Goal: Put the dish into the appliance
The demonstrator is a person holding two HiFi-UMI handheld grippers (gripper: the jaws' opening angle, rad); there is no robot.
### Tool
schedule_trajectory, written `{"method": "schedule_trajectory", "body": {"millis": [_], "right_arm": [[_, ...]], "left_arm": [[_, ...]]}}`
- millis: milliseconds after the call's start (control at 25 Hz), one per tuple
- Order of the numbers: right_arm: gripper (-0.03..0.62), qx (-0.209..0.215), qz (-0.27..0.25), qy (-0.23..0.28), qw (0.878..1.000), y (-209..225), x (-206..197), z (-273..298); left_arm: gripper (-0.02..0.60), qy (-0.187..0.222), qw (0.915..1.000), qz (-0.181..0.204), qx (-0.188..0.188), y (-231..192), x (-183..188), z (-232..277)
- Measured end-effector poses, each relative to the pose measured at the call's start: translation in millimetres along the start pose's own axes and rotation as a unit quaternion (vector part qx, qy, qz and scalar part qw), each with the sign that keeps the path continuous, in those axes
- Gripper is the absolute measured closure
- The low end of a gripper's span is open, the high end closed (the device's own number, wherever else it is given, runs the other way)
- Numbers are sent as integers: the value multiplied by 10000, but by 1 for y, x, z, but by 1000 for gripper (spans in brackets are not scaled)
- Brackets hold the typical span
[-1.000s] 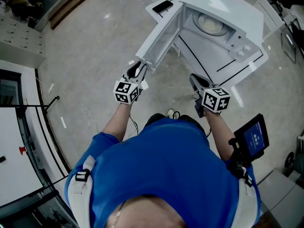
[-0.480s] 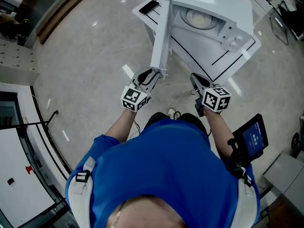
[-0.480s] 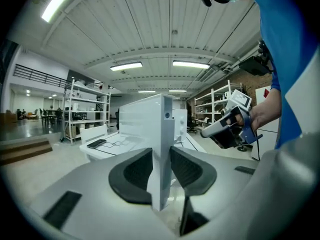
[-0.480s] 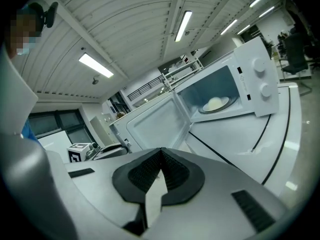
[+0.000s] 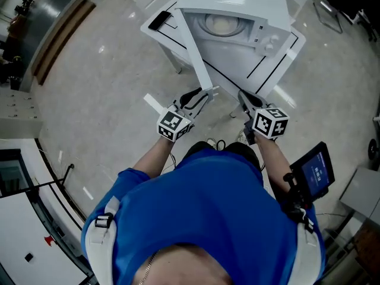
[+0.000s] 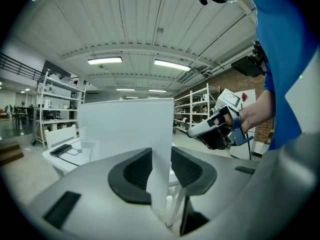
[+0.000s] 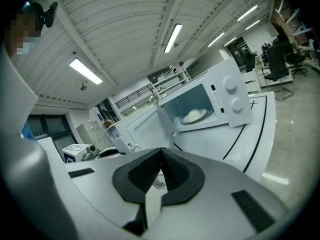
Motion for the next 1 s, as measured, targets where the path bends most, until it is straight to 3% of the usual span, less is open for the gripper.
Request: {"method": "schedule_trajectory", "body": {"millis": [440,1000], "right_arm": [[592,-352,95,177,9992,57,11,-31],[592,-466,23,263,9986,133,30,-54]], "left_arm": [[462,-222,9989,127,-387,24,16,72],[463,-206,9995,-10,-254,24,39,161]]}}
Point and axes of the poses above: the fingertips, and each gripper's own axes: z forward along the fingers, y to its right, x out of its top, the point moved 6 cm from there along -z, backward along the fingers, and after that the axes turned 14 degrees about -z, right-handed, at the moved point
